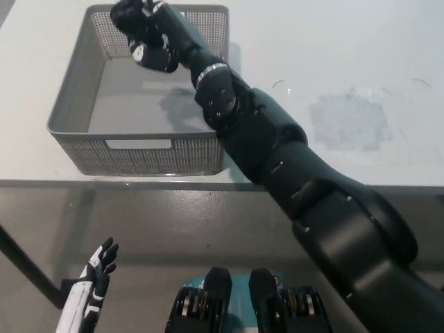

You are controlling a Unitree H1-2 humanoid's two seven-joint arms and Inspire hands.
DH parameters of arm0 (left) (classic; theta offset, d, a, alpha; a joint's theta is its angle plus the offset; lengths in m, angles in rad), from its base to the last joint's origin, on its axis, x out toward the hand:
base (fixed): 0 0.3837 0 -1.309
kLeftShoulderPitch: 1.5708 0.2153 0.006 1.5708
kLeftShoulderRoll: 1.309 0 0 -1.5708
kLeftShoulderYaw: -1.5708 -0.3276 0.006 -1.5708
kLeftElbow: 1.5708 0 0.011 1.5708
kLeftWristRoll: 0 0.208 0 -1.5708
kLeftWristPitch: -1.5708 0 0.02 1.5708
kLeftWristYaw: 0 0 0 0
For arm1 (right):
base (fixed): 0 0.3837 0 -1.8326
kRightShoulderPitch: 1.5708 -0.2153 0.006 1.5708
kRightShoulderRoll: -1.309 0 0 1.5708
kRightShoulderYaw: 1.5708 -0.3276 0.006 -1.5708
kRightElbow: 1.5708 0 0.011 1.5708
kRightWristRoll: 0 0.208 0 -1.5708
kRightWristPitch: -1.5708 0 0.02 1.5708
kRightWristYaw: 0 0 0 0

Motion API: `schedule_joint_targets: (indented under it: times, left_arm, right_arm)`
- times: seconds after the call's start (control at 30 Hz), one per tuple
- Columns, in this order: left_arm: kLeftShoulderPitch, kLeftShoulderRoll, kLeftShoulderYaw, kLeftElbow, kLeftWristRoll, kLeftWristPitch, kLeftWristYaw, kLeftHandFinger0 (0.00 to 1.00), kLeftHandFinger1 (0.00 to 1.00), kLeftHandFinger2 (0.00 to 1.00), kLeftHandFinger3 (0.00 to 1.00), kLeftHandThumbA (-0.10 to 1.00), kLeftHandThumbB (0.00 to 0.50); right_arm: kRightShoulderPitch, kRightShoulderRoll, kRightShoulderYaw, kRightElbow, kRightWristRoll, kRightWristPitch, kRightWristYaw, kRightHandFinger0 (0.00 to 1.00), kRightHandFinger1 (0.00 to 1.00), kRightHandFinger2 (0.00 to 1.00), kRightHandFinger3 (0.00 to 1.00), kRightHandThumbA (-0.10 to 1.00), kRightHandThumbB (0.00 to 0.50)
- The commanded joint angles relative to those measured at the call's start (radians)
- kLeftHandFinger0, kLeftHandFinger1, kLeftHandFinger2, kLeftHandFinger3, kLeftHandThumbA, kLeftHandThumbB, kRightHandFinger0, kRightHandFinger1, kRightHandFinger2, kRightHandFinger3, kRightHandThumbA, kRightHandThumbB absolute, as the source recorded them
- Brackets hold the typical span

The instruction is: Use the right hand to pick up a webcam and put it into a container on the left side

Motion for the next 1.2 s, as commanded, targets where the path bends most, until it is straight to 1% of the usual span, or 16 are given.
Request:
schedule_joint_targets:
  times: [0.0, 0.13, 0.27, 0.33, 0.4, 0.47, 0.5, 0.53, 0.57, 0.6, 0.63, 0.67, 0.7, 0.83, 0.97, 1.17]
  left_arm:
    - [-0.011, 0.021, -0.013, -0.028, 0.027, -0.007, -0.012, 1.0, 1.0, 1.0, 1.0, 1.0, 0.026]
    - [-0.021, 0.021, -0.021, -0.033, 0.038, -0.007, -0.016, 1.0, 1.0, 1.0, 1.0, 1.0, 0.013]
    - [-0.04, 0.028, -0.025, -0.026, 0.053, -0.02, -0.019, 1.0, 1.0, 1.0, 1.0, 1.0, 0.014]
    - [-0.049, 0.029, -0.03, -0.024, 0.072, -0.018, -0.017, 1.0, 1.0, 1.0, 1.0, 1.0, 0.008]
    - [-0.053, 0.032, -0.032, -0.021, 0.075, -0.024, -0.016, 1.0, 1.0, 1.0, 1.0, 1.0, 0.013]
    - [-0.059, 0.036, -0.034, -0.022, 0.078, -0.018, -0.019, 1.0, 1.0, 1.0, 1.0, 1.0, 0.02]
    - [-0.061, 0.037, -0.035, -0.021, 0.078, -0.018, -0.018, 1.0, 1.0, 1.0, 1.0, 1.0, 0.023]
    - [-0.063, 0.037, -0.035, -0.02, 0.079, -0.017, -0.018, 1.0, 1.0, 1.0, 1.0, 1.0, 0.023]
    - [-0.063, 0.037, -0.036, -0.021, 0.08, -0.016, -0.017, 1.0, 1.0, 1.0, 1.0, 1.0, 0.023]
    - [-0.064, 0.038, -0.037, -0.026, 0.086, -0.011, -0.016, 1.0, 1.0, 1.0, 1.0, 1.0, 0.021]
    - [-0.064, 0.039, -0.038, -0.03, 0.089, -0.006, -0.018, 1.0, 1.0, 1.0, 1.0, 1.0, 0.023]
    - [-0.062, 0.041, -0.039, -0.033, 0.09, -0.004, -0.02, 1.0, 1.0, 1.0, 1.0, 1.0, 0.025]
    - [-0.063, 0.041, -0.04, -0.032, 0.09, -0.005, -0.02, 1.0, 1.0, 1.0, 1.0, 1.0, 0.026]
    - [-0.074, 0.046, -0.041, -0.025, 0.086, -0.013, -0.021, 1.0, 1.0, 1.0, 1.0, 1.0, 0.029]
    - [-0.078, 0.052, -0.043, -0.027, 0.09, -0.008, -0.023, 1.0, 1.0, 1.0, 1.0, 1.0, 0.032]
    - [-0.073, 0.057, -0.051, -0.041, 0.095, 0.007, -0.028, 1.0, 1.0, 1.0, 1.0, 1.0, 0.011]
  right_arm:
    - [-0.017, -0.003, 0.024, 0.015, -0.025, 0.011, -0.039, 0.0, 0.33, 0.75, 0.79, -0.1, 0.162]
    - [0.01, -0.017, 0.042, 0.032, -0.033, 0.055, -0.014, 0.0, 0.39, 0.84, 0.86, -0.1, 0.164]
    - [0.035, -0.036, 0.058, 0.038, -0.041, 0.058, -0.011, 0.01, 0.42, 0.84, 0.84, -0.1, 0.209]
    - [0.047, -0.045, 0.073, 0.043, -0.055, 0.08, -0.019, 0.01, 0.45, 0.86, 0.87, -0.1, 0.172]
    - [0.052, -0.048, 0.08, 0.044, -0.057, 0.087, -0.018, 0.02, 0.48, 0.87, 0.88, -0.1, 0.172]
    - [0.054, -0.053, 0.09, 0.045, -0.062, 0.101, -0.004, 0.13, 0.54, 0.85, 0.85, -0.1, 0.186]
    - [0.054, -0.055, 0.093, 0.046, -0.063, 0.109, 0.001, 0.24, 0.64, 0.93, 0.91, -0.01, 0.217]
    - [0.054, -0.056, 0.096, 0.046, -0.063, 0.116, 0.008, 0.38, 0.68, 0.87, 0.94, 0.16, 0.256]
    - [0.055, -0.057, 0.097, 0.046, -0.064, 0.118, 0.015, 0.4, 0.64, 0.78, 0.92, 0.24, 0.259]
    - [0.054, -0.062, 0.098, 0.046, -0.059, 0.12, 0.058, 0.75, 0.9, 0.98, 1.0, 0.38, 0.284]
    - [0.053, -0.065, 0.098, 0.046, -0.057, 0.125, 0.078, 0.87, 1.0, 1.0, 1.0, 0.45, 0.305]
    - [0.054, -0.068, 0.098, 0.046, -0.055, 0.129, 0.097, 0.97, 1.0, 1.0, 1.0, 0.56, 0.353]
    - [0.055, -0.069, 0.097, 0.045, -0.053, 0.128, 0.105, 1.0, 1.0, 1.0, 1.0, 0.66, 0.398]
    - [0.046, -0.079, 0.094, 0.036, -0.049, 0.122, 0.125, 1.0, 1.0, 1.0, 1.0, 0.9, 0.497]
    - [0.034, -0.088, 0.098, 0.023, -0.055, 0.102, 0.132, 1.0, 1.0, 1.0, 1.0, 1.0, 0.5]
    - [0.008, -0.102, 0.055, -0.011, -0.014, 0.033, 0.136, 1.0, 1.0, 1.0, 1.0, 1.0, 0.5]
